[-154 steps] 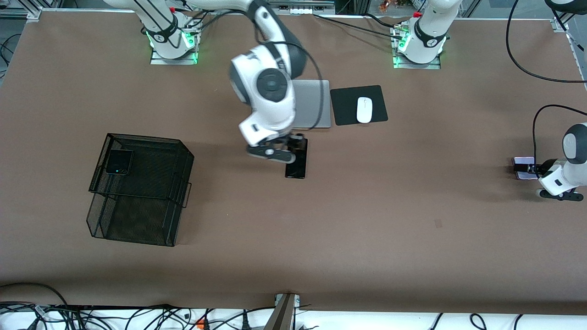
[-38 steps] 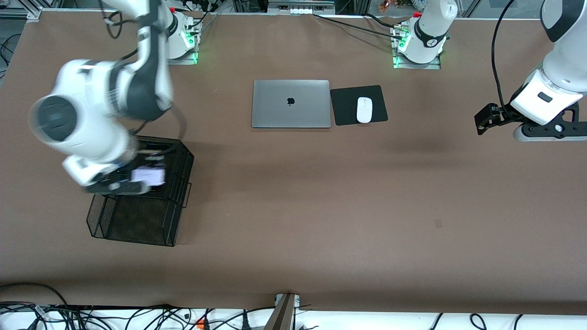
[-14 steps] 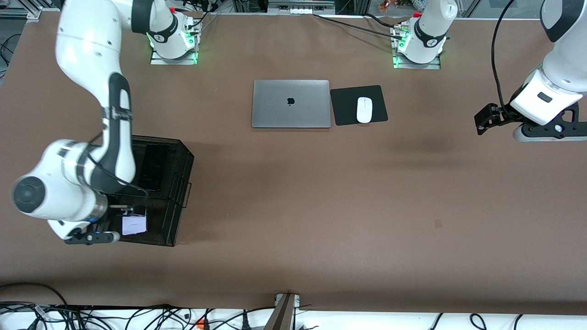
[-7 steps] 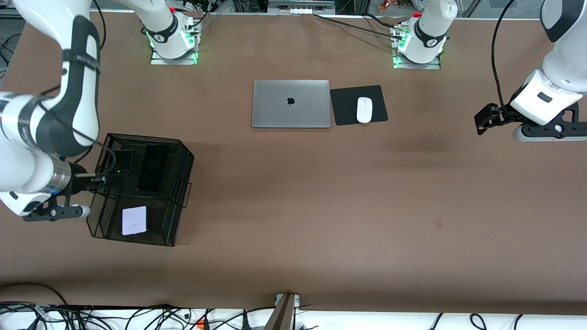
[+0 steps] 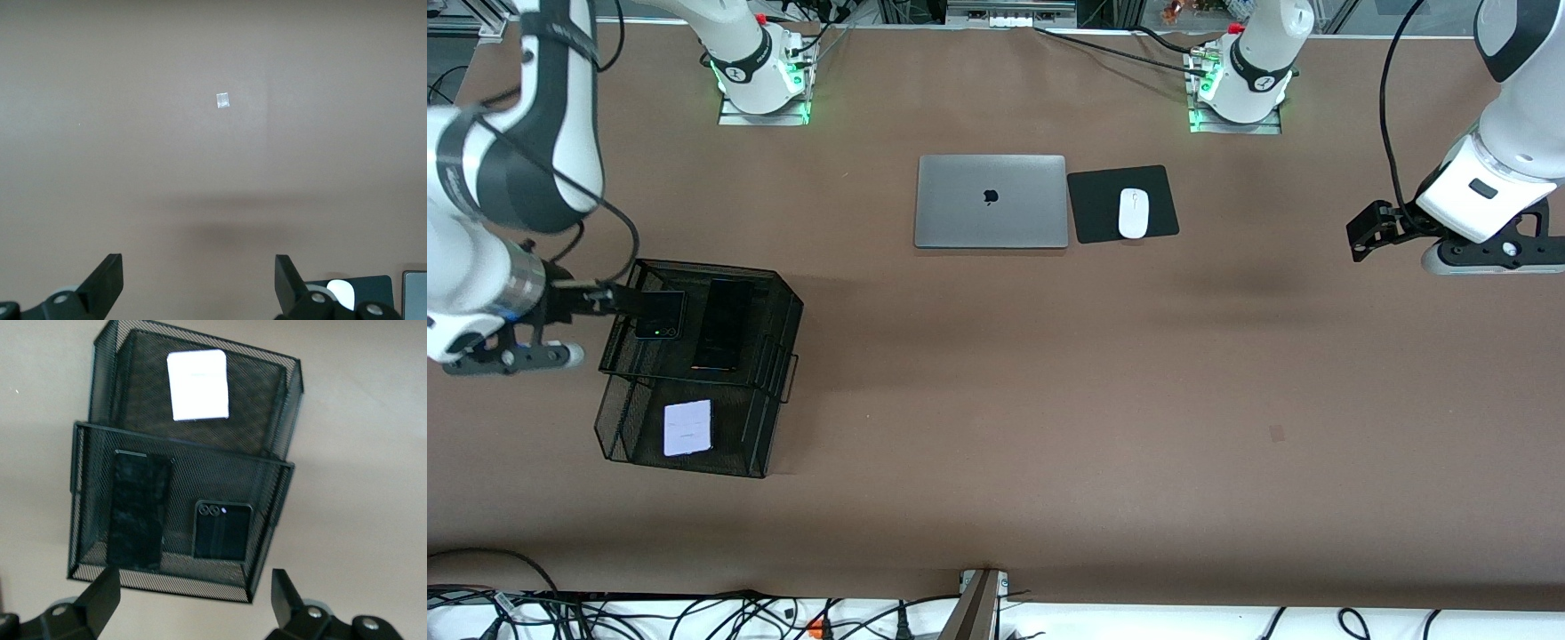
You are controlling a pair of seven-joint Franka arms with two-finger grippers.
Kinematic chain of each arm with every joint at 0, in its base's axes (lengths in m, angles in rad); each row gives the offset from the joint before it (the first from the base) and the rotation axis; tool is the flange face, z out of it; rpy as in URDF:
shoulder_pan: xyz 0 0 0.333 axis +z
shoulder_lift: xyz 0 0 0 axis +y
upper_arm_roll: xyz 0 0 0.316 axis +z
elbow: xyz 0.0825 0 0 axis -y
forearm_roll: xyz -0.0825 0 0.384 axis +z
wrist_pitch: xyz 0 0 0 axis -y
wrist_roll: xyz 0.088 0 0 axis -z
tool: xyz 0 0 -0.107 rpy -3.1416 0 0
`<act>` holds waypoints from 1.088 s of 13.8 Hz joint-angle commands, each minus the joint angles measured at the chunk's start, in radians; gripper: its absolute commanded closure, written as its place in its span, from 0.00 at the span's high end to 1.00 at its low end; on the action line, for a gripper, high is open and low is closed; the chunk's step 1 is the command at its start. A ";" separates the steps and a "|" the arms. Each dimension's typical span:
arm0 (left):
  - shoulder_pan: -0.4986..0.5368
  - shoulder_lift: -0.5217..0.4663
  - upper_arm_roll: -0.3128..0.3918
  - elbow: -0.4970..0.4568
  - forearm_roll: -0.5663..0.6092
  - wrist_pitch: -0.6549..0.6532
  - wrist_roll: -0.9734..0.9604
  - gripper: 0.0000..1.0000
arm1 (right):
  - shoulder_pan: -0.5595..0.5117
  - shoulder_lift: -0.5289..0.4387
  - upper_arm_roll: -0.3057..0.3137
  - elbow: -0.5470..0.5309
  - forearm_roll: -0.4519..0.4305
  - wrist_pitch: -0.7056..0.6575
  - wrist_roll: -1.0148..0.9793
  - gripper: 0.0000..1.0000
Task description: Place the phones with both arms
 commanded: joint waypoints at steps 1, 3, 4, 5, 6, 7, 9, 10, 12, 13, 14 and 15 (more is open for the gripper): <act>-0.011 0.006 0.010 0.019 -0.019 -0.014 0.005 1.00 | -0.117 -0.170 0.169 -0.136 -0.096 0.034 0.063 1.00; -0.011 0.006 0.010 0.019 -0.019 -0.014 0.005 1.00 | -0.271 -0.224 0.330 -0.146 -0.147 0.014 0.074 1.00; -0.011 0.006 0.009 0.019 -0.019 -0.013 0.003 1.00 | -0.350 -0.244 0.407 -0.144 -0.159 -0.014 0.084 1.00; -0.011 0.006 0.010 0.019 -0.019 -0.013 0.005 1.00 | -0.422 -0.264 0.475 -0.144 -0.167 -0.035 0.100 1.00; -0.011 0.006 0.010 0.019 -0.019 -0.014 0.005 1.00 | -0.485 -0.280 0.529 -0.144 -0.167 -0.055 0.106 1.00; -0.011 0.006 0.010 0.019 -0.019 -0.014 0.005 1.00 | -0.546 -0.297 0.582 -0.144 -0.167 -0.069 0.106 1.00; -0.011 0.006 0.009 0.019 -0.019 -0.014 0.005 1.00 | -0.599 -0.314 0.635 -0.143 -0.168 -0.093 0.107 1.00; -0.011 0.006 0.010 0.019 -0.019 -0.013 0.005 1.00 | -0.599 -0.317 0.635 -0.143 -0.168 -0.095 0.118 1.00; -0.011 0.006 0.009 0.019 -0.019 -0.013 0.005 1.00 | -0.597 -0.317 0.633 -0.132 -0.167 -0.120 0.135 1.00; -0.011 0.006 0.010 0.019 -0.019 -0.014 0.005 1.00 | -0.597 -0.319 0.635 -0.130 -0.165 -0.123 0.146 1.00; -0.011 0.006 0.009 0.019 -0.019 -0.014 0.003 1.00 | -0.597 -0.319 0.635 -0.130 -0.164 -0.124 0.146 1.00; -0.011 0.006 0.009 0.022 -0.021 -0.014 0.003 1.00 | -0.597 -0.317 0.633 -0.127 -0.164 -0.124 0.131 1.00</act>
